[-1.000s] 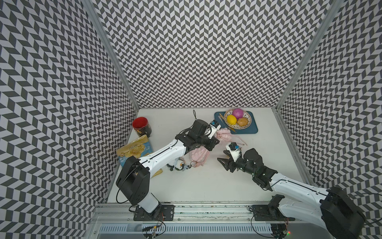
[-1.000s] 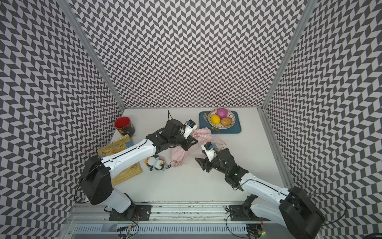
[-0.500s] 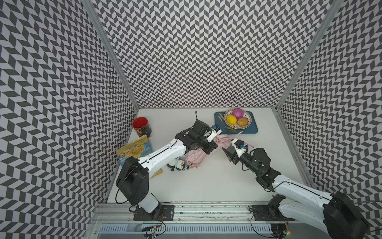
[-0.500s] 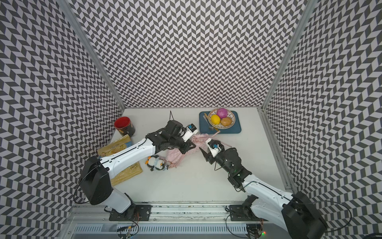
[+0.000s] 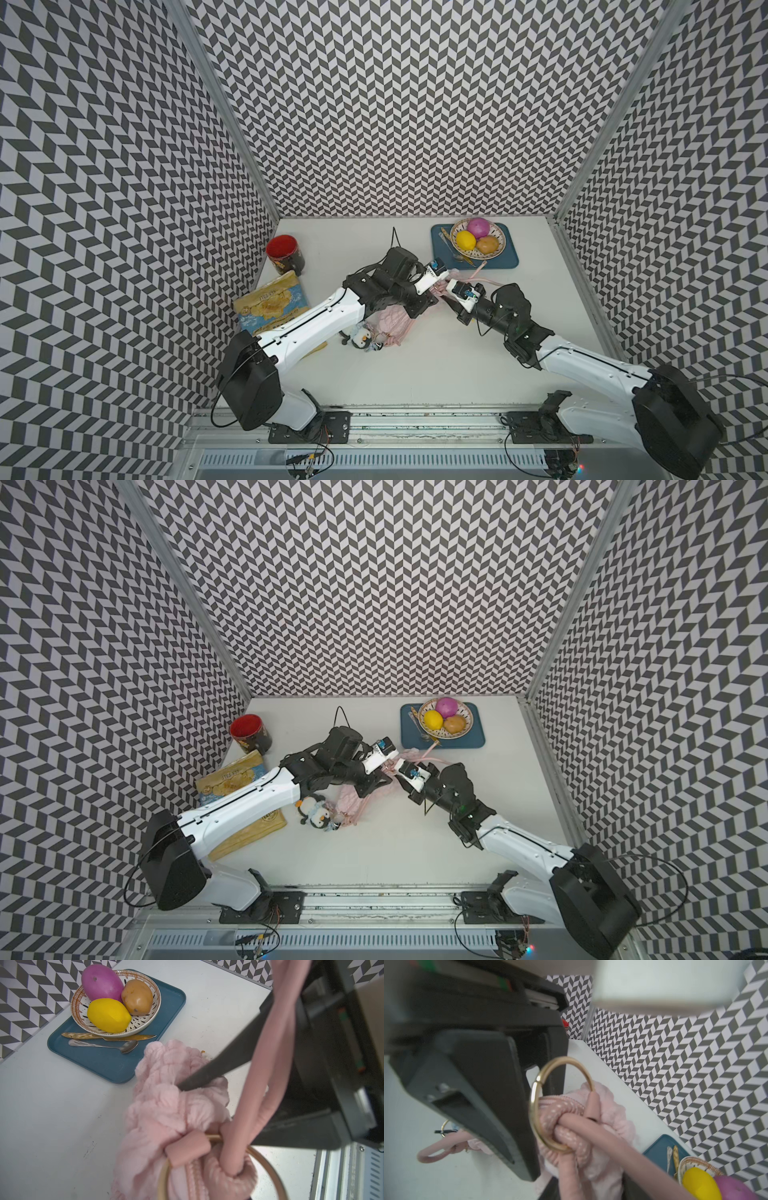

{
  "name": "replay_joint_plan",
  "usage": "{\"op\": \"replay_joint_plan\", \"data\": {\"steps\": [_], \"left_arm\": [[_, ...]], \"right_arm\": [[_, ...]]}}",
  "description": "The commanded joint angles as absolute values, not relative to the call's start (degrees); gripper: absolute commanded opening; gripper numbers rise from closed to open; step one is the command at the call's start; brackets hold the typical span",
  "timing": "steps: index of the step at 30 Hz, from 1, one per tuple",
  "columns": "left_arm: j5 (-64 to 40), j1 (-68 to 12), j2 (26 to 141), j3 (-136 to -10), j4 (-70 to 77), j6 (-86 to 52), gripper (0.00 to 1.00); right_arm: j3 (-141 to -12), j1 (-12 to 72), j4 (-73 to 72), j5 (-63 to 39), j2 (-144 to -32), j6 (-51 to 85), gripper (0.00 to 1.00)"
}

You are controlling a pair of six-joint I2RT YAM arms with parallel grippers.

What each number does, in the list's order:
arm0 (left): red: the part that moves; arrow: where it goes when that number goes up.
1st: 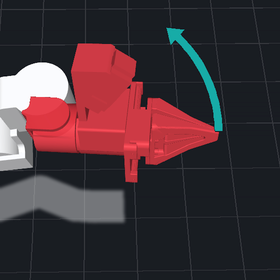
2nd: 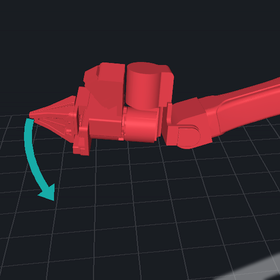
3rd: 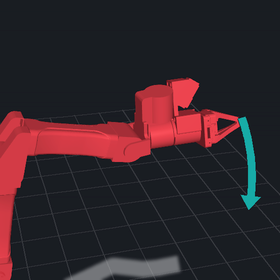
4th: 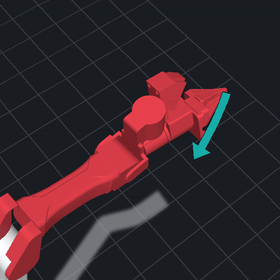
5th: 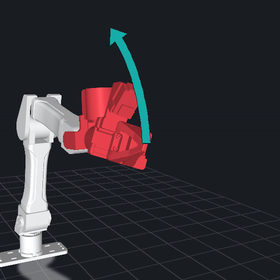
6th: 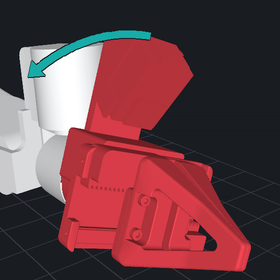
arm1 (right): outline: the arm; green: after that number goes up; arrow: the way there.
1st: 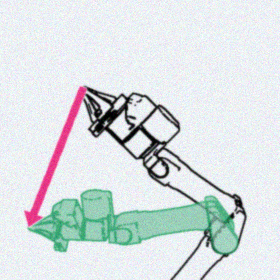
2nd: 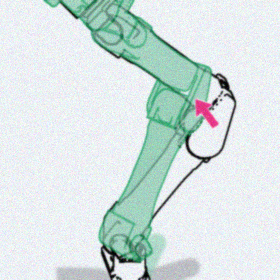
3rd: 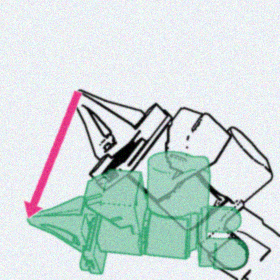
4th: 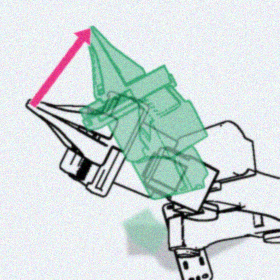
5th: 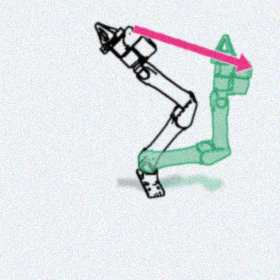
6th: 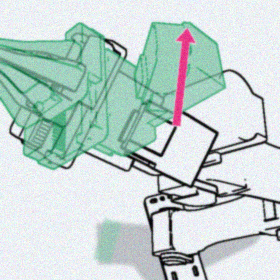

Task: Remove the decoration from the bag
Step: Adjust the bag.

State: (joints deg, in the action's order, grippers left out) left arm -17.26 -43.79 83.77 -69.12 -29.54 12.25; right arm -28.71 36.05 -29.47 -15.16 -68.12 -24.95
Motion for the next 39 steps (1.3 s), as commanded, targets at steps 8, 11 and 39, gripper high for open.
{"op": "replay_joint_plan", "data": {"steps": [8, 11, 39], "left_arm": [[-2.40, -42.93, 75.55, -62.81, -24.25, 7.28, 0.74], [1.21, -42.94, 70.49, -57.55, -22.50, 4.89, 0.92], [3.91, -38.57, 53.85, -27.60, -15.13, -31.45, 0.74]], "right_arm": [[-30.62, 34.02, -33.14, -19.99, -69.57, -17.66, 0.00], [-32.00, 33.02, -32.98, -19.86, -71.39, -13.19, 0.00], [-34.90, 31.38, -33.92, -17.93, -77.41, 0.94, 0.00]]}}
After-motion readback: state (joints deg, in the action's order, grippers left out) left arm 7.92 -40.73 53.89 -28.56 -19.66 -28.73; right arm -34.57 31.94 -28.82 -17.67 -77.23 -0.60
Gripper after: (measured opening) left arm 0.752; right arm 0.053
